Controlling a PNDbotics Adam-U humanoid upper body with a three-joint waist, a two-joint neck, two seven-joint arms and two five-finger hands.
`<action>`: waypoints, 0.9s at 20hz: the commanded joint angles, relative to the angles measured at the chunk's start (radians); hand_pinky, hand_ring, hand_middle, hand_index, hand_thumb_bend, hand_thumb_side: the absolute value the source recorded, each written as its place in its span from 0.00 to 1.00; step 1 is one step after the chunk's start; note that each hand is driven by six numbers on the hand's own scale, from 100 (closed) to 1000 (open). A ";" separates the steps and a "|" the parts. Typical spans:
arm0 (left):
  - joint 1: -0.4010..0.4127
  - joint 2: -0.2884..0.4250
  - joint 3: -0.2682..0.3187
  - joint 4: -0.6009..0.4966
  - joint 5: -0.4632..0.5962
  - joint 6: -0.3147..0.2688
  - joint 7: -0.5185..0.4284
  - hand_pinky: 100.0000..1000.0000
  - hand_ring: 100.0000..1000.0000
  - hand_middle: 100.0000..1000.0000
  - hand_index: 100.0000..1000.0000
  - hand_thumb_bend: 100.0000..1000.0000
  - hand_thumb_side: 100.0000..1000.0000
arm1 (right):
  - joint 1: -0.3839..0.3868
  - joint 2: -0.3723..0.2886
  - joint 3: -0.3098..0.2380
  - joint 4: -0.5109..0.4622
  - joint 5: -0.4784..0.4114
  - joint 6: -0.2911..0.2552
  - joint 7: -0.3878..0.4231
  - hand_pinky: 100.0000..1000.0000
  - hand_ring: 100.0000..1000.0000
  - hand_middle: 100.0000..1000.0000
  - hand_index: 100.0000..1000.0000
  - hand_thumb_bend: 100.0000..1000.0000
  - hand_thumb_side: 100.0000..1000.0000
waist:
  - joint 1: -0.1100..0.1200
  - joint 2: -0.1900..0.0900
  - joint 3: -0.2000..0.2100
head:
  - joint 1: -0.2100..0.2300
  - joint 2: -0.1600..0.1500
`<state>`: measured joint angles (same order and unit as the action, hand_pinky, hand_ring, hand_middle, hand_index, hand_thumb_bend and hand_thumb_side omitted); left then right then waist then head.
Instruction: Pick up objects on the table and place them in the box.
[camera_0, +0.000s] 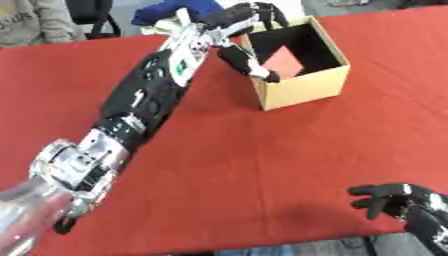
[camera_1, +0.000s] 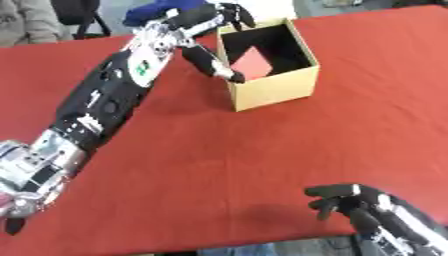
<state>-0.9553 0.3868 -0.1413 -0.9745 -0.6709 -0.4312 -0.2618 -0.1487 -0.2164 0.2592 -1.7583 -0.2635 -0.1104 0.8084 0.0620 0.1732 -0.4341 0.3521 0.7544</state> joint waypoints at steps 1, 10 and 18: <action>-0.005 0.039 0.016 -0.042 0.045 0.015 0.004 1.00 0.73 0.80 0.84 0.65 0.46 | -0.001 -0.009 -0.008 -0.013 -0.003 -0.001 -0.004 0.83 0.89 0.53 0.81 0.00 0.60 | -0.011 -0.019 0.009 | -0.007 0.000; 0.158 0.153 0.037 -0.331 0.391 0.105 -0.026 1.00 0.66 0.71 0.81 0.46 0.46 | 0.014 -0.008 -0.020 -0.009 0.002 0.001 -0.016 0.83 0.89 0.53 0.81 0.00 0.60 | -0.014 -0.029 0.088 | -0.037 0.007; 0.383 0.249 0.151 -0.643 0.668 0.250 0.013 1.00 0.63 0.67 0.79 0.38 0.45 | 0.023 -0.004 -0.035 -0.009 0.010 0.002 -0.031 0.83 0.89 0.53 0.81 0.00 0.61 | -0.019 -0.024 0.147 | -0.063 0.010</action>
<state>-0.5612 0.5929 -0.0172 -1.5611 -0.0394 -0.1989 -0.2565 -0.1222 -0.2161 0.2334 -1.7550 -0.2569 -0.1080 0.7833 0.0462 0.1604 -0.2846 0.2940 0.7568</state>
